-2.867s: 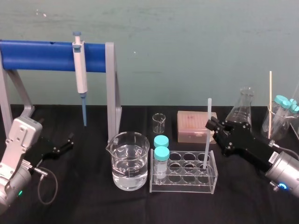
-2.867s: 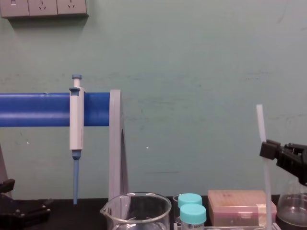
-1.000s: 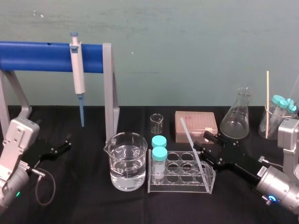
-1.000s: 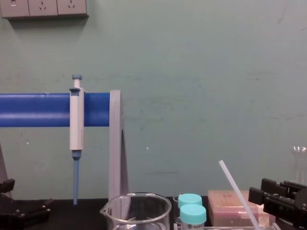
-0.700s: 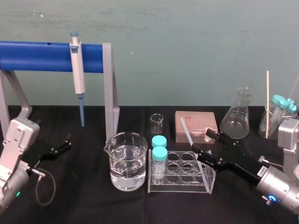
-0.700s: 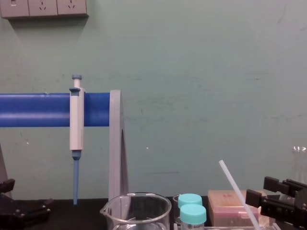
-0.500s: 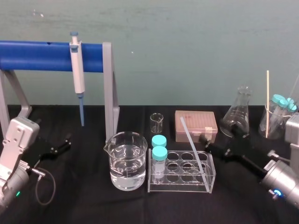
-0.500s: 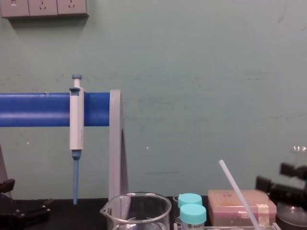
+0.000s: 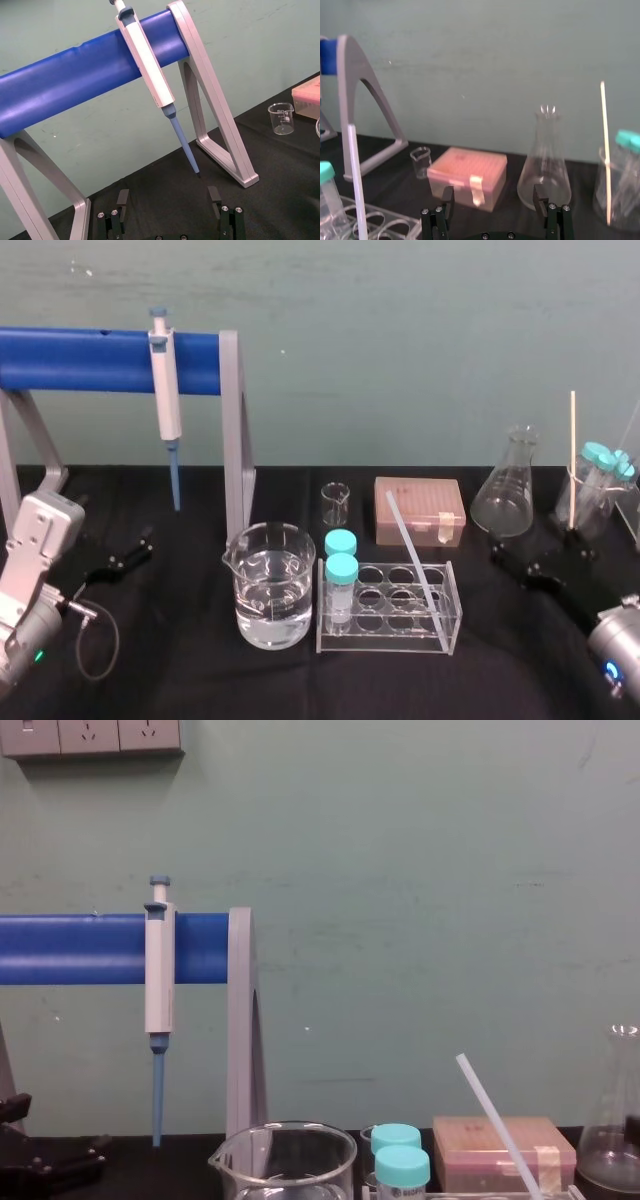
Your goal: Pick up the stirring rod with one hand, then place it down.
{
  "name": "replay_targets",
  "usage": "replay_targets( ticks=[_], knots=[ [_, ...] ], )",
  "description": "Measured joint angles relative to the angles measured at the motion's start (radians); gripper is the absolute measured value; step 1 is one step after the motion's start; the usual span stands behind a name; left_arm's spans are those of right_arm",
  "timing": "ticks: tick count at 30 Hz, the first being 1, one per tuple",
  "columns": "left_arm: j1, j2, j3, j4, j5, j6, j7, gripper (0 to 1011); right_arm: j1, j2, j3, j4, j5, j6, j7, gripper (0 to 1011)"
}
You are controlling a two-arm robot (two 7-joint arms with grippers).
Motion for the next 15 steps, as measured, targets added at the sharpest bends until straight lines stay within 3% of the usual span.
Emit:
replay_targets(
  ticks=[6, 15],
  knots=[
    [0.0, 0.0, 0.0, 0.0, 0.0, 0.0, 0.0, 1000, -0.007, -0.01, 0.002, 0.014, -0.004, 0.039, -0.001, 1002],
    [0.0, 0.0, 0.0, 0.0, 0.0, 0.0, 0.0, 1000, -0.006, -0.009, 0.003, 0.012, -0.004, 0.036, -0.001, 1002]
  ],
)
